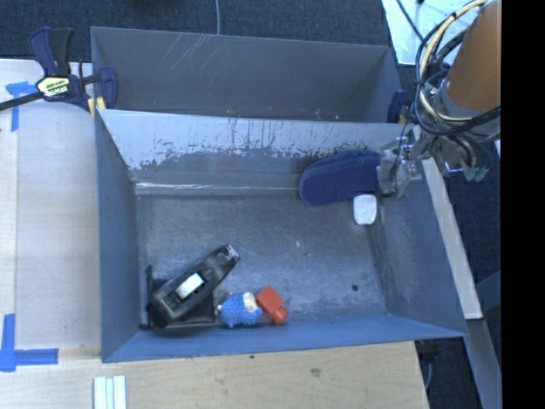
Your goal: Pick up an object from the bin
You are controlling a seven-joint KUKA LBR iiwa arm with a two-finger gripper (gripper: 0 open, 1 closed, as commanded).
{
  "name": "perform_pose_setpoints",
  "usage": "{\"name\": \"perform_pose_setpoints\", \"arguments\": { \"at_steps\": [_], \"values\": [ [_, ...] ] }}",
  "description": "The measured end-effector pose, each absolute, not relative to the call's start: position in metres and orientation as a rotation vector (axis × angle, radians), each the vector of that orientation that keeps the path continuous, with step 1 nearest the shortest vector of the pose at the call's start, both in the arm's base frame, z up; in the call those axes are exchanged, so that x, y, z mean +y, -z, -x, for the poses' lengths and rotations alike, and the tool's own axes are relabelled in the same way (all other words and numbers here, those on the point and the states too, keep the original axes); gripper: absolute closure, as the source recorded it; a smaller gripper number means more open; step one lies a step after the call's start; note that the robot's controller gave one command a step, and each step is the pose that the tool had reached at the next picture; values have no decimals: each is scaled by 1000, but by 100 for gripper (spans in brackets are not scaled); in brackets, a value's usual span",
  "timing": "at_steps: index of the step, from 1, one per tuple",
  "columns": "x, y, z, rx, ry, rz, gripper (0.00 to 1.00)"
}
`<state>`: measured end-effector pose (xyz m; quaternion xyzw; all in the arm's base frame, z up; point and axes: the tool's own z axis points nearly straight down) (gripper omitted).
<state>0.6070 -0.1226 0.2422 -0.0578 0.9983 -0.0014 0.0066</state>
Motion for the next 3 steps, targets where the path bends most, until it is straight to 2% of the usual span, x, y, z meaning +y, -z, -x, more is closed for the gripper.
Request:
{"name": "perform_pose_setpoints", "arguments": {
  "at_steps": [1, 2, 3],
  "values": [
    [-62, -141, -626, 3139, -6, 197, 100],
    [-66, -146, -628, 3132, 0, 189, 0],
    [-84, -93, -615, 3132, -3, -230, 0]
  ]
}}
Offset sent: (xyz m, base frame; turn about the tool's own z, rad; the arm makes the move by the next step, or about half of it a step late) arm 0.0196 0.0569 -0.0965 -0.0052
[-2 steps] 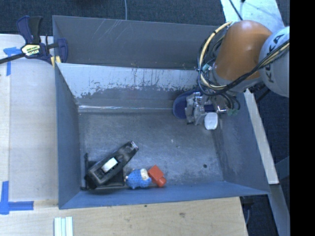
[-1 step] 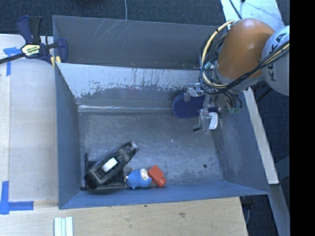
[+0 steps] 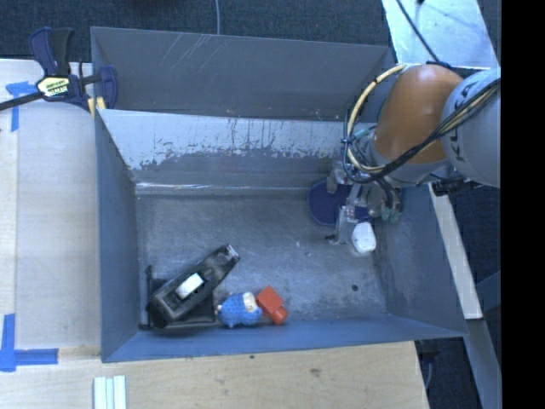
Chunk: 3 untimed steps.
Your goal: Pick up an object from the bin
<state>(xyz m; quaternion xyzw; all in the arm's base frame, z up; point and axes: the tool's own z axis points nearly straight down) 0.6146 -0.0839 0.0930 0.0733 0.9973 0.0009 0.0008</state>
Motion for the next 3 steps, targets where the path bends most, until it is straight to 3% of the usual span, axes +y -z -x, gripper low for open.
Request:
{"name": "perform_pose_setpoints", "arguments": {
  "at_steps": [1, 2, 3],
  "values": [
    [-95, -72, -628, 3136, -2, 10, 0],
    [-95, -75, -630, 3130, 0, 10, 100],
    [-95, -75, -630, 3130, 0, 10, 100]
  ]
}}
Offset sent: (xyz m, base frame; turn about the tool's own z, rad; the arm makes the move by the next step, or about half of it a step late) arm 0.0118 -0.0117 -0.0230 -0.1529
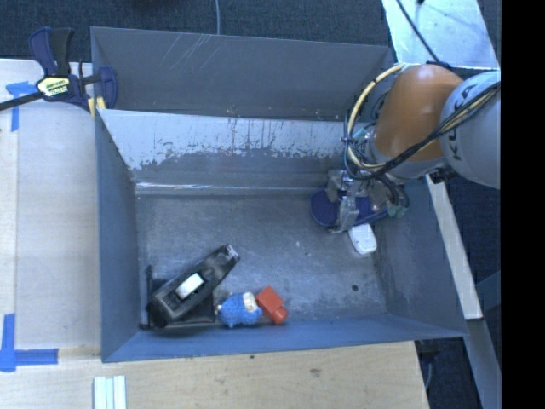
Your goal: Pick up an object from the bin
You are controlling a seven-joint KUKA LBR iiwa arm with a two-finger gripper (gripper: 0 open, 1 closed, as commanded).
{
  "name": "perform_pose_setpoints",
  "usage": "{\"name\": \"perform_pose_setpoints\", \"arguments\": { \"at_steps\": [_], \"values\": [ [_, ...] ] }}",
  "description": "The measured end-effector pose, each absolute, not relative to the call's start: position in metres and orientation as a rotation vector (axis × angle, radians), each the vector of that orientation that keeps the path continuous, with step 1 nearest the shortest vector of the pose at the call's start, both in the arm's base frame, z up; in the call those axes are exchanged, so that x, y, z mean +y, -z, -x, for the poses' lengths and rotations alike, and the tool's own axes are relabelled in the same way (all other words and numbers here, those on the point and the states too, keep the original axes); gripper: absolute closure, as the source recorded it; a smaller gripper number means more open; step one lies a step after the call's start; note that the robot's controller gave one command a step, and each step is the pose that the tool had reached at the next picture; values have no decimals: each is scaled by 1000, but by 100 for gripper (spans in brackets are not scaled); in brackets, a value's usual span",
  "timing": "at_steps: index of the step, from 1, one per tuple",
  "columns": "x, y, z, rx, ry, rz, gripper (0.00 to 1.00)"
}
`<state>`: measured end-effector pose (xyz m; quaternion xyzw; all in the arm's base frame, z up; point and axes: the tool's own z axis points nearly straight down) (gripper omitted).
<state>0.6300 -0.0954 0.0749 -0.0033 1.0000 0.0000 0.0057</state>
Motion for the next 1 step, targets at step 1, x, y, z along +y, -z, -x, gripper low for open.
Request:
{"name": "perform_pose_setpoints", "arguments": {
  "at_steps": [1],
  "values": [
    [-120, -211, -546, 3132, 5, -2, 100]
  ]
}}
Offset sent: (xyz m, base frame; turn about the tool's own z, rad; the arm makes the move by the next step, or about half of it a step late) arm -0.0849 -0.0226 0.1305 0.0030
